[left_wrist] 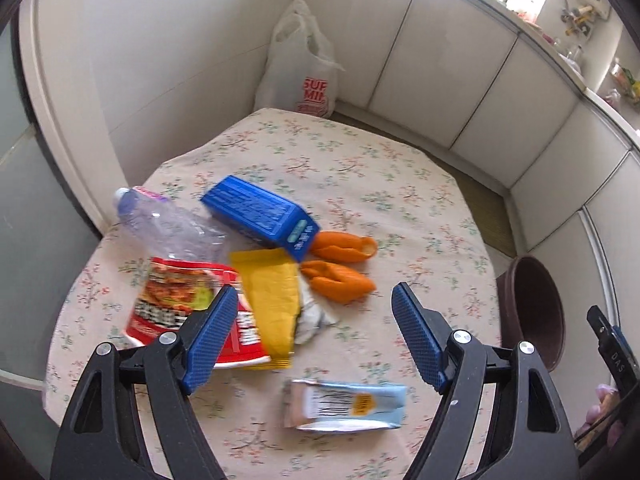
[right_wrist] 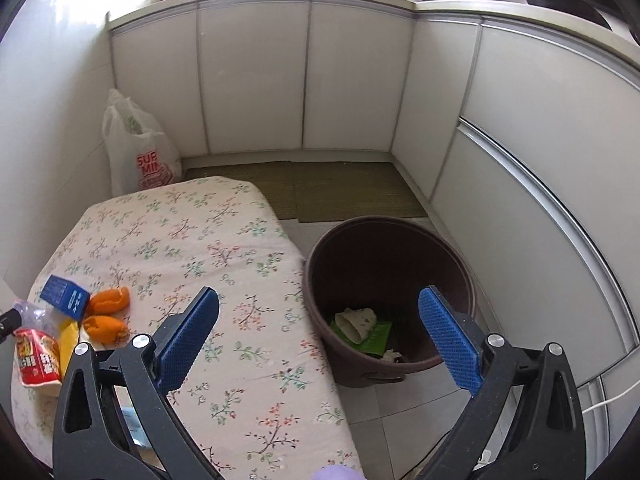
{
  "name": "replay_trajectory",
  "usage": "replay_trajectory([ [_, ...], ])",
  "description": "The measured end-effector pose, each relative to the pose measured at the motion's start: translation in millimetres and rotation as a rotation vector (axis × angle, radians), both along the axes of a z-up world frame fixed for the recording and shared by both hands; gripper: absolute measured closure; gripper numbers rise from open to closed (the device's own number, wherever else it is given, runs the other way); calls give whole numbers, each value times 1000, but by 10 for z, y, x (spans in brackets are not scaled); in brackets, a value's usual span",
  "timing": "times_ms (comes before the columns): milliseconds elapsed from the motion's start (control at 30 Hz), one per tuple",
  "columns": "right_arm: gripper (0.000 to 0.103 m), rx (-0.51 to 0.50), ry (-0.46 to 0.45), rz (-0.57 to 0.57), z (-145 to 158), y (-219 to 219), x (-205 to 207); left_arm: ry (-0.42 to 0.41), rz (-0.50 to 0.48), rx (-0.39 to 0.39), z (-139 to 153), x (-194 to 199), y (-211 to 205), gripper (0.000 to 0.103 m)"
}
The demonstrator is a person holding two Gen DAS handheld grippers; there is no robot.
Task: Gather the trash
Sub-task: 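Bring both tools back over the table toward the red noodle cup, then grasp the red noodle cup with the left tool and lift it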
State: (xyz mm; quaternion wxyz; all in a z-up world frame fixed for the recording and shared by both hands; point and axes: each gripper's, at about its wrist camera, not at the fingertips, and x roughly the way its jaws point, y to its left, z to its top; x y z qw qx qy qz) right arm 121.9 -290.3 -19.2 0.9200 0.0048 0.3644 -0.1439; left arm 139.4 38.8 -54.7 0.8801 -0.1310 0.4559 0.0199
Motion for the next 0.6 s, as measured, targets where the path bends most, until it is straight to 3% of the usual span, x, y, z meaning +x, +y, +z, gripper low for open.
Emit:
replay_trajectory([
  [167,7,-28,15,85,-71,414,40,107,-66,118,-239,-28,498,26],
  [333,7,-56,30,146,-158,793,121,202,-103,95,-604,39,862,26],
  [433,7,-81,43,177,-227,969,155,245,-141,19,-797,141,1039,23],
  [600,7,-118,63,204,-326,1144,231,295,-179,-184,-1042,287,1255,10],
])
